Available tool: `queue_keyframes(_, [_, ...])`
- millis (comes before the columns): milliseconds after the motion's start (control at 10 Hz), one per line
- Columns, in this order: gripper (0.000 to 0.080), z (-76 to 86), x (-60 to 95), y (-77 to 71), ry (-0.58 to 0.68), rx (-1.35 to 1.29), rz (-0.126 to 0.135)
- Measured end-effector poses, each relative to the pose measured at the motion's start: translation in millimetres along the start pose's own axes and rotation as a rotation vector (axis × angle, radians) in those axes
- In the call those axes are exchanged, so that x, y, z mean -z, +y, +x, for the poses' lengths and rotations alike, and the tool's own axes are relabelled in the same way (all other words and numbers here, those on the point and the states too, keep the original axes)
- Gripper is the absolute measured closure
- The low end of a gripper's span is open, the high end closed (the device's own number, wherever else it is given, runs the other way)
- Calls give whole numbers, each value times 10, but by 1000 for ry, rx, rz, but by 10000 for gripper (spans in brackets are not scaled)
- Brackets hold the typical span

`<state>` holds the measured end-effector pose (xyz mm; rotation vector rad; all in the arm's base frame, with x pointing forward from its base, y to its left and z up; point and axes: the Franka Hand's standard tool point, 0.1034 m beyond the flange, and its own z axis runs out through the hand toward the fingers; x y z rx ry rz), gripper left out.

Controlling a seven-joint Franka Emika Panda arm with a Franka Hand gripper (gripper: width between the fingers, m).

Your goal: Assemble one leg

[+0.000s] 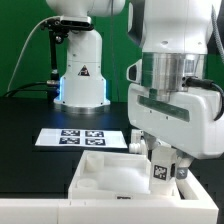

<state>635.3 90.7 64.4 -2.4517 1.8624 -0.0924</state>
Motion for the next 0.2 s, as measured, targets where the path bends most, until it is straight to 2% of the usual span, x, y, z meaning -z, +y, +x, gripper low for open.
queue_keyframes(200, [156,0,0,0,0,0,0])
